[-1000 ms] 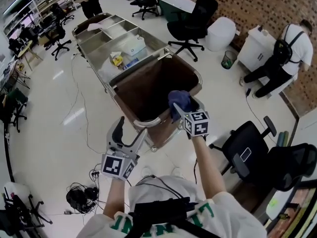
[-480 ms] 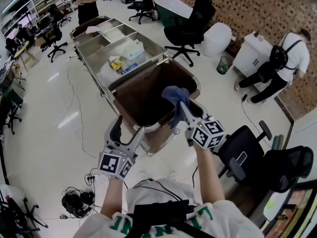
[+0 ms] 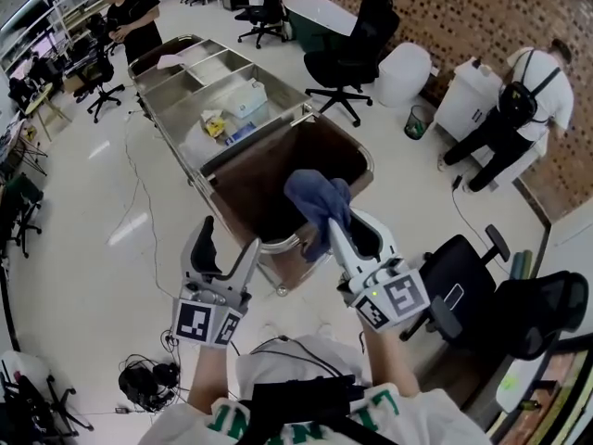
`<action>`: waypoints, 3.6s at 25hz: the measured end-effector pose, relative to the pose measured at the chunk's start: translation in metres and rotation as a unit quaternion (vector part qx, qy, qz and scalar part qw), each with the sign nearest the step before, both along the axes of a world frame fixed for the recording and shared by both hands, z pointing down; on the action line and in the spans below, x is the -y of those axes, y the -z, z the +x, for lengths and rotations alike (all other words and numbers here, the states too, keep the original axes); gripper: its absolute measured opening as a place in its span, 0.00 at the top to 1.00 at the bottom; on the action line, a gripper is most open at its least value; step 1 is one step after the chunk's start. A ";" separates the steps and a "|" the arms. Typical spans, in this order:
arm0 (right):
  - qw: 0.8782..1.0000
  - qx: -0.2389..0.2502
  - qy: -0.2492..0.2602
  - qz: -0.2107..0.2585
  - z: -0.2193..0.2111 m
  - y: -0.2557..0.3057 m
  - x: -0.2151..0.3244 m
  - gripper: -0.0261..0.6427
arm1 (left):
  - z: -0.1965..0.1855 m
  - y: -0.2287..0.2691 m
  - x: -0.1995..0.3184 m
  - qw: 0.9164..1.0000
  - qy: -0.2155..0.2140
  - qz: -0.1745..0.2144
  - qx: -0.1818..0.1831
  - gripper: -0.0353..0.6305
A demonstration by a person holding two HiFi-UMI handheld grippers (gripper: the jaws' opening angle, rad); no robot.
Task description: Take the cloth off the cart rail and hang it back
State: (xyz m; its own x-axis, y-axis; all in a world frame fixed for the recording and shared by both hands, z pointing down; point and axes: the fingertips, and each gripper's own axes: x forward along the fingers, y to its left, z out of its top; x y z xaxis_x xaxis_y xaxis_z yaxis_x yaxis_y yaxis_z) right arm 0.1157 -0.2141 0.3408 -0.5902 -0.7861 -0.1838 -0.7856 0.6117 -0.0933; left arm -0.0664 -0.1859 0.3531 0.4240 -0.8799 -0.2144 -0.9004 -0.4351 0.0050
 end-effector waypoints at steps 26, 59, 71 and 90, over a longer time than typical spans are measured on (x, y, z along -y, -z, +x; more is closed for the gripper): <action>0.936 -0.181 0.295 0.068 -0.203 -0.030 0.084 0.78 | -0.127 -0.020 -0.055 0.978 0.204 -0.040 -0.006 0.44; 0.952 -0.109 0.284 -0.034 -0.241 -0.065 0.126 0.40 | -0.155 -0.030 -0.061 0.974 0.219 -0.045 -0.023 0.44; 0.994 -0.030 0.079 0.073 -0.095 -0.001 0.048 0.41 | -0.098 -0.022 -0.016 0.989 0.143 -0.030 0.000 0.44; 0.999 -0.047 0.010 0.026 -0.055 -0.042 0.022 0.42 | -0.038 -0.038 0.005 0.995 0.091 -0.039 0.029 0.45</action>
